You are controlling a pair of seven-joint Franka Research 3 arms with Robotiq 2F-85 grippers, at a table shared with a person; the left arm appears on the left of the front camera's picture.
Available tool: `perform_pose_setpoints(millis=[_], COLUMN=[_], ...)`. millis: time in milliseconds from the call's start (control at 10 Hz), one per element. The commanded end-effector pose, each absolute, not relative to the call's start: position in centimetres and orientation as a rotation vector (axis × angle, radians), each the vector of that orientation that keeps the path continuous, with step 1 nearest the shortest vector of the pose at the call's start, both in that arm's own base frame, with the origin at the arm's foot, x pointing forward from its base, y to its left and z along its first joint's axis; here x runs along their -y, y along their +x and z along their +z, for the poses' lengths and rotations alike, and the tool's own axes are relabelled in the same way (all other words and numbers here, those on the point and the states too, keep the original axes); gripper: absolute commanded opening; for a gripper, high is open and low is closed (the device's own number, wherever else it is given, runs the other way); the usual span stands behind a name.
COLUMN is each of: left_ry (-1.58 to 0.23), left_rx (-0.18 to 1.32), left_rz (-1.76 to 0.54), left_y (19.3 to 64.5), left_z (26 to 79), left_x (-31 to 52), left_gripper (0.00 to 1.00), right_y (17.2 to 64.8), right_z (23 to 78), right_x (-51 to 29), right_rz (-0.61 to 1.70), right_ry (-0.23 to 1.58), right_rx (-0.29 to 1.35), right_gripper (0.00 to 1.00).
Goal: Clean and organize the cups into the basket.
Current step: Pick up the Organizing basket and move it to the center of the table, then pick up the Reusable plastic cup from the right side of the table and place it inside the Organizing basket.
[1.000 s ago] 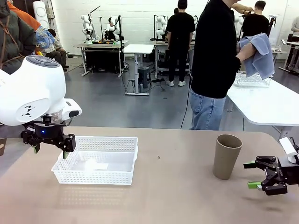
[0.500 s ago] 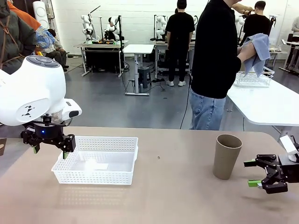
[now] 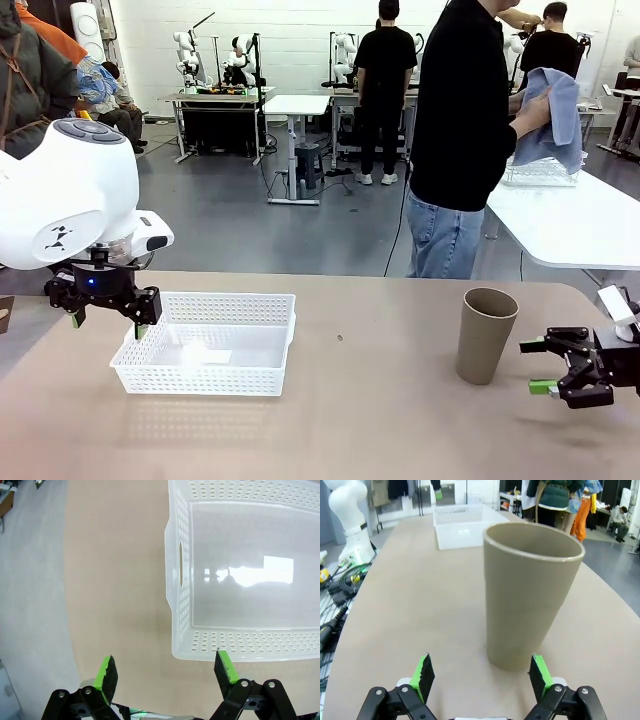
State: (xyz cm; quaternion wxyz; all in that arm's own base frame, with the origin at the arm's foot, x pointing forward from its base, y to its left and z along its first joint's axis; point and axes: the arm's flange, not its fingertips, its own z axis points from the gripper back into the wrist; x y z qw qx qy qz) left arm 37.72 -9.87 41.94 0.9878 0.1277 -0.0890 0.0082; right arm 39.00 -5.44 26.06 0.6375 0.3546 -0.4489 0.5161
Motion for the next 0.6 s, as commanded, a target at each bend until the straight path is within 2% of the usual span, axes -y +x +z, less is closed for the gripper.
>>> perform_pose_setpoints(millis=[0, 500], left_ry=[0.206, 0.233], left_rx=[0.171, 0.172], left_rz=[-0.045, -0.180], left_y=[38.1, 38.6], left_z=[40.5, 38.3], left_x=[8.4, 9.2], left_gripper=[1.00, 1.00], right_y=[42.5, 45.8], right_z=[25.7, 24.5], right_x=[5.8, 7.6], right_rz=[1.087, 0.996], right_ry=[0.904, 0.961], right_rx=[1.053, 1.053], right_gripper=[1.00, 1.00])
